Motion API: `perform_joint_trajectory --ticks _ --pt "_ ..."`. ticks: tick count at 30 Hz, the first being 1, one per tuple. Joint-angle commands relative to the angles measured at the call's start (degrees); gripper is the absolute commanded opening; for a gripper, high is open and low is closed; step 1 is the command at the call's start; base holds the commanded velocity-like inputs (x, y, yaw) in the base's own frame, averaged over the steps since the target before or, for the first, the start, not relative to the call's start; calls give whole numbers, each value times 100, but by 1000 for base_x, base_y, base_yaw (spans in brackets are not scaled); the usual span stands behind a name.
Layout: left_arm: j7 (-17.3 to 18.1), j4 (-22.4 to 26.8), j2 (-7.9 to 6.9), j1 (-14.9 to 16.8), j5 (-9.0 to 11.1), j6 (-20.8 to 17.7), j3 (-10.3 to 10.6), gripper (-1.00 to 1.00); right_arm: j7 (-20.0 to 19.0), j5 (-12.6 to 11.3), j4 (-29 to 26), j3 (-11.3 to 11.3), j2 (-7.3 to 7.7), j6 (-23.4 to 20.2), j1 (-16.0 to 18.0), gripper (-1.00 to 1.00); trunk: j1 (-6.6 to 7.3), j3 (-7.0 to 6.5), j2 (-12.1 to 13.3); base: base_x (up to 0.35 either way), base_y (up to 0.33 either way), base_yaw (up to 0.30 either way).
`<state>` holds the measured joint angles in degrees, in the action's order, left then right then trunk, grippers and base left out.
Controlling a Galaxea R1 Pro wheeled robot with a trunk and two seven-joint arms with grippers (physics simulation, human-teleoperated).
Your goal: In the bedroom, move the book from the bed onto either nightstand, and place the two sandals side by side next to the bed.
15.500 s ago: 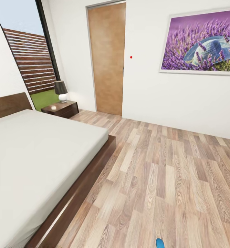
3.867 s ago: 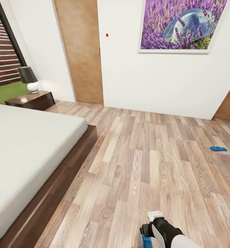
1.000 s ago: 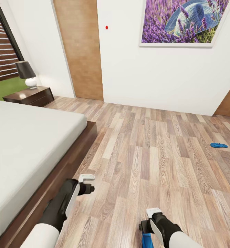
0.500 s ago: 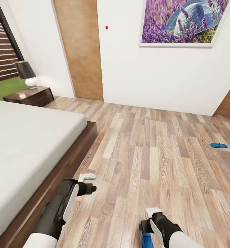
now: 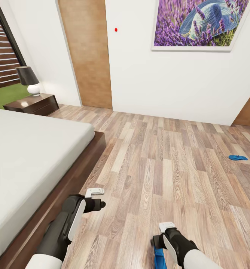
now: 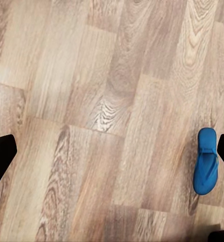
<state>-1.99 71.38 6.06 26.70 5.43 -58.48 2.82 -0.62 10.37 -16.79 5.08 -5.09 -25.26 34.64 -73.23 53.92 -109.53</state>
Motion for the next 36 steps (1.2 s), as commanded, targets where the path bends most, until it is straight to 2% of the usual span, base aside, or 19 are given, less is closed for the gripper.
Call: perform_joint_trajectory --ticks 1,7,11,32,36 --pt "-21 5 0 1 41 -23 1 100 -7 46 -48 49 -5 -55 4 100 1 5 -2 0 0 0" --pt "-27 7 0 -9 44 -23 5 100 6 36 -148 53 -1 -422 23 100 1 5 -2 0 0 0" --pt "-24 7 0 -13 45 -21 7 100 3 36 -182 59 12 -630 30 100 -87 76 -162 0 0 0" --pt "-13 8 -4 -16 46 -14 6 100 21 35 -345 63 5 -792 88 100 -548 453 -1005 0 0 0" --pt "-8 8 -6 -16 46 -14 5 100 46 35 -355 63 7 -801 141 100 -548 453 -1005 0 0 0"
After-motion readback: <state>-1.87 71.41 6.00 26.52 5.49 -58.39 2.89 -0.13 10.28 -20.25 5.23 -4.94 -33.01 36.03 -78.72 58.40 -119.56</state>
